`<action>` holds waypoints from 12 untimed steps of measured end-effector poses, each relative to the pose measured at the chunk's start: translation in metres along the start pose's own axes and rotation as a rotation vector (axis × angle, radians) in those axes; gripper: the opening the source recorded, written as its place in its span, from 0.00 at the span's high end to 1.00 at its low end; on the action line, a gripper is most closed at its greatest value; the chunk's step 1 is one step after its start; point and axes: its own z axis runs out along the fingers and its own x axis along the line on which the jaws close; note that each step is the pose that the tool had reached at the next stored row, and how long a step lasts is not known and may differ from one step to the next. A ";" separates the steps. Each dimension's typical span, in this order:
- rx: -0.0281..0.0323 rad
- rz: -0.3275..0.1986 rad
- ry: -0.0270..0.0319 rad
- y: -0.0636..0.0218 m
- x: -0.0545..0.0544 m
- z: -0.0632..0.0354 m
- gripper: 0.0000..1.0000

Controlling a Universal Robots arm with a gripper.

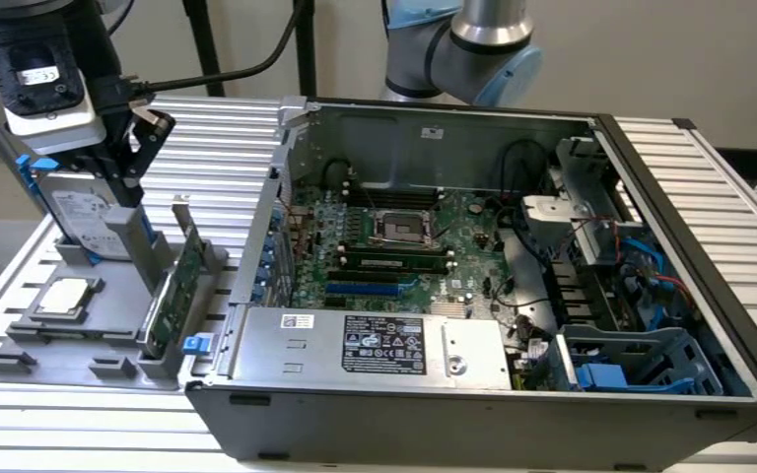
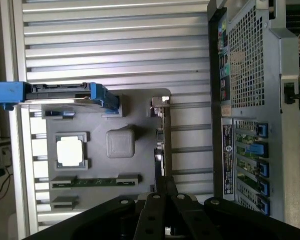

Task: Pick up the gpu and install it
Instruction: 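Pick up the gpu and move the gpu toward the slot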

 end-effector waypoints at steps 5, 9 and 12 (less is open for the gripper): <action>-0.0001 0.000 -0.0001 0.0000 0.000 0.0000 0.89; 0.0000 0.000 0.0000 0.0000 0.000 0.0000 0.76; 0.0000 0.000 0.0000 0.0000 0.000 0.0000 0.64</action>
